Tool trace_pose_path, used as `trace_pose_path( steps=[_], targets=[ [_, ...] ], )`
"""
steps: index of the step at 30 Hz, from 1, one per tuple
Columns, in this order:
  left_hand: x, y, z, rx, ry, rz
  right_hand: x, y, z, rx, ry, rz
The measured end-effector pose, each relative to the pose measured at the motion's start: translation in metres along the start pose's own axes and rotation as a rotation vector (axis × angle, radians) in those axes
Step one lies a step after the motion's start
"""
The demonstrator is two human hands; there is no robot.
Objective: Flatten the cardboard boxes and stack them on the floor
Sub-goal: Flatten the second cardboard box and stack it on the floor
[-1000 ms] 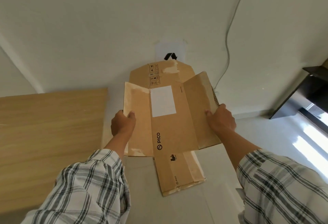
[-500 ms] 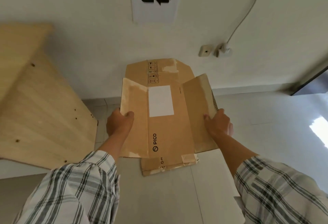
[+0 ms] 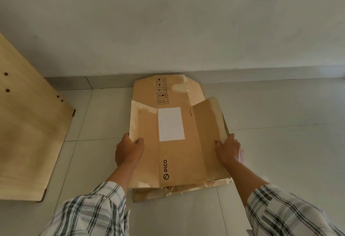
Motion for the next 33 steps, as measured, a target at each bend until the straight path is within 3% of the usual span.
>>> trace_pose_path(
  steps=[11, 13, 15, 17, 21, 25, 29, 33],
  targets=[
    [-0.072, 0.045, 0.047, 0.152, 0.155, 0.051, -0.075, 0.042, -0.041, -0.128, -0.037, 0.055],
    [-0.079, 0.044, 0.054, 0.088, 0.34, 0.115, -0.079, 0.045, -0.045, -0.075, -0.056, 0.092],
    [-0.092, 0.038, 0.057, -0.061, 0.641, 0.192, -0.089, 0.041, -0.047, 0.016, -0.126, 0.227],
    [-0.104, 0.034, 0.059, -0.136, 0.781, 0.251, -0.105, 0.035, -0.051, 0.052, -0.175, 0.374],
    [-0.109, 0.04, 0.058, -0.152, 0.806, 0.249, -0.118, 0.032, -0.053, 0.035, -0.206, 0.415],
    [-0.108, 0.046, 0.048, -0.103, 0.736, 0.354, -0.116, 0.037, -0.051, 0.031, -0.306, 0.47],
    [-0.076, 0.051, 0.02, -0.108, 0.712, 0.564, -0.081, 0.029, -0.023, 0.204, -0.424, 0.487],
    [-0.015, 0.01, -0.028, -0.164, 0.588, 0.498, -0.012, 0.003, 0.043, 0.338, -0.399, 0.359]
  ],
)
Point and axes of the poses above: each hand's wrist, its own y-axis towards the middle knuckle, its own x-axis out of the back of the hand, z = x × y, the point moved 4 cm from there along y, towards the middle knuckle, and after that the axes turned 12 degrees about x, right-handed, at the moved point
